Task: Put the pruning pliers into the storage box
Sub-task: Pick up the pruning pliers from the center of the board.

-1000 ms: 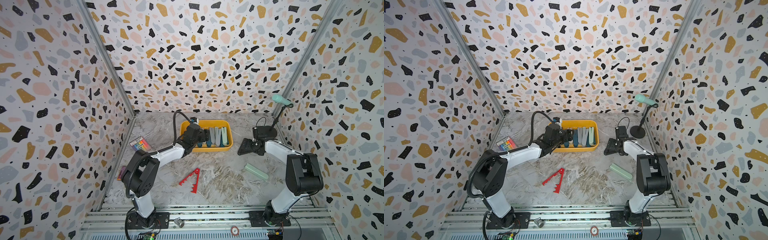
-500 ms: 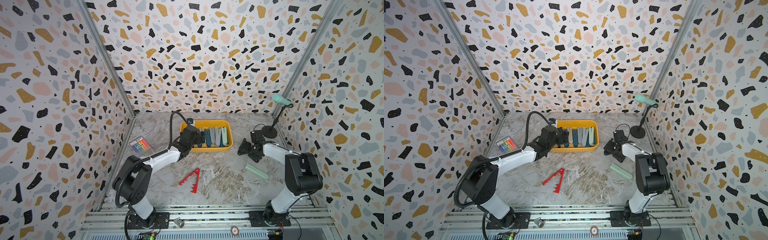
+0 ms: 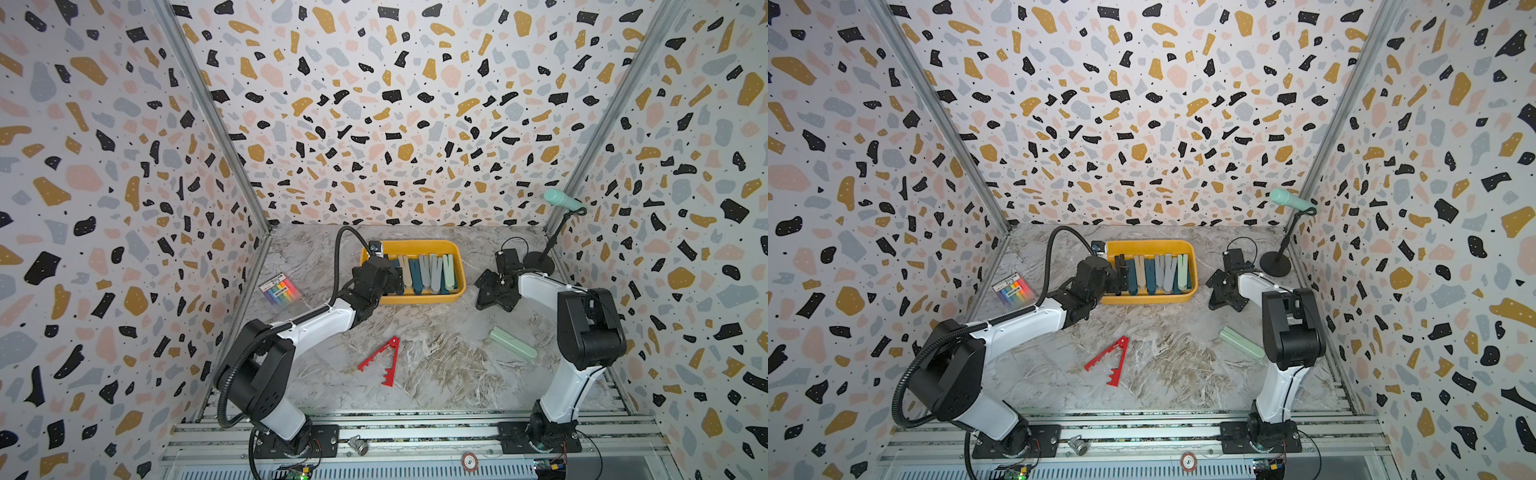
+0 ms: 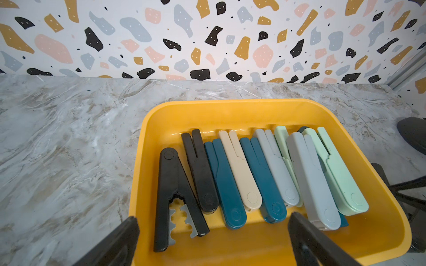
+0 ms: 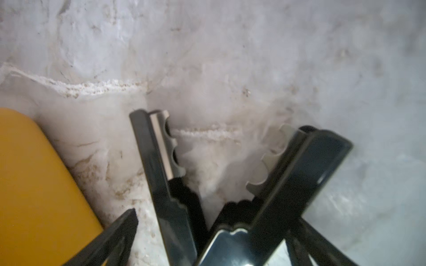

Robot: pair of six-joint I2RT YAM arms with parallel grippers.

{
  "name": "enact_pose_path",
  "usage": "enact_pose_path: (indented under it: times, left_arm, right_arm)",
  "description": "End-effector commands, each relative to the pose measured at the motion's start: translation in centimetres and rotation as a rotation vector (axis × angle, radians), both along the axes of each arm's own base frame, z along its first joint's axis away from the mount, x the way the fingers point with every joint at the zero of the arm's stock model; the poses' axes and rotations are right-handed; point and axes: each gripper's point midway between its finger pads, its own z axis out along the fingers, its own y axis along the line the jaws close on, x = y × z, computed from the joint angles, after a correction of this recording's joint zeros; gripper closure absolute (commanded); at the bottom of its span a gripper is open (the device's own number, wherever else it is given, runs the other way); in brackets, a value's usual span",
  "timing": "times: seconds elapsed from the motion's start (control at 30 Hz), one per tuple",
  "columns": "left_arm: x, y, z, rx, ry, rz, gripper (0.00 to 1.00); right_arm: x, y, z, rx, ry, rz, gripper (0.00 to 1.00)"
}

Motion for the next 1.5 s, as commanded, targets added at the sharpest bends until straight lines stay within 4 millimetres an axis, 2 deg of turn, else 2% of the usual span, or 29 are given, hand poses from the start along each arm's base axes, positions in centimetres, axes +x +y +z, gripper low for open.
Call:
enact_pose_path:
  times: [0.0, 0.1, 0.2, 0.27, 0.37, 0.43, 0.47, 0.53, 0.7, 0.77, 0.87, 0.93, 1.0, 1.07, 1.2, 1.3, 1.4, 1.47]
  left_arm:
    - [-0.1, 1.1, 1.0, 0.016, -0.032, 0.029, 0.01]
    - [-0.3, 1.4, 1.2, 0.018, -0.038, 0.039, 0.00]
    - [-0.3, 1.4, 1.3, 0.014, -0.041, 0.041, 0.01]
    - [-0.2, 1.4, 1.3, 0.011, -0.040, 0.042, 0.01]
    - [-0.2, 1.4, 1.2, 0.010, -0.030, 0.044, 0.01]
    - [-0.3, 1.3, 1.1, 0.005, -0.025, 0.044, 0.01]
    - [-0.3, 1.3, 1.1, 0.001, -0.026, 0.045, 0.00]
    - [-0.3, 1.3, 1.1, -0.001, -0.025, 0.044, 0.01]
    - [-0.2, 1.1, 0.9, -0.008, -0.017, 0.043, 0.00]
    - [-0.2, 0.9, 0.8, -0.013, -0.010, 0.035, 0.01]
    - [-0.3, 0.9, 0.6, -0.018, -0.005, 0.034, 0.01]
    - [-0.4, 1.0, 0.5, -0.016, 0.000, 0.038, 0.01]
    - [-0.5, 1.2, 0.4, -0.015, -0.001, 0.045, 0.01]
    - [-0.5, 1.2, 0.5, -0.025, -0.007, 0.046, 0.01]
    - [-0.6, 2.0, 0.6, -0.047, -0.025, 0.082, 0.00]
    - [-0.7, 3.2, 0.8, -0.058, -0.039, 0.127, 0.01]
    - [-0.8, 4.7, 0.9, -0.062, -0.049, 0.176, 0.00]
    - [-1.0, 5.6, 1.0, -0.067, -0.053, 0.201, 0.01]
  right_arm:
    - [-2.4, -1.7, -2.7, -0.093, 0.160, 0.038, 0.00]
    - [-2.8, -3.0, -3.3, -0.155, 0.184, 0.059, 0.03]
    - [-2.2, -4.1, -3.8, -0.258, 0.202, 0.148, 0.13]
    - [-2.0, -3.9, -4.4, -0.299, 0.237, 0.226, 0.16]
    - [-1.7, -3.8, -3.9, -0.392, 0.225, 0.279, 0.13]
    - [-1.6, -3.4, -3.6, -0.375, 0.191, 0.295, 0.13]
    - [-1.5, -3.5, -3.4, -0.379, 0.183, 0.295, 0.15]
    - [-1.2, -3.5, -3.1, -0.392, 0.160, 0.331, 0.25]
    - [-0.2, -2.9, -3.0, -0.402, 0.129, 0.414, 0.30]
    - [0.1, -3.0, -3.0, -0.424, 0.121, 0.431, 0.39]
    - [0.5, -3.0, -2.8, -0.446, 0.103, 0.460, 0.68]
    - [0.6, -3.0, -2.2, -0.449, 0.077, 0.468, 0.82]
    - [0.7, -3.2, -1.2, -0.458, 0.043, 0.459, 0.96]
    - [0.8, -3.7, 0.1, -0.435, 0.002, 0.432, 1.00]
    - [0.9, -3.5, 3.4, -0.360, -0.097, 0.399, 1.00]
    - [1.2, -2.3, 7.1, -0.342, -0.195, 0.406, 0.94]
    - [1.4, -1.2, 10.7, -0.318, -0.288, 0.388, 0.94]
    - [1.8, 0.2, 13.1, -0.280, -0.352, 0.399, 0.94]
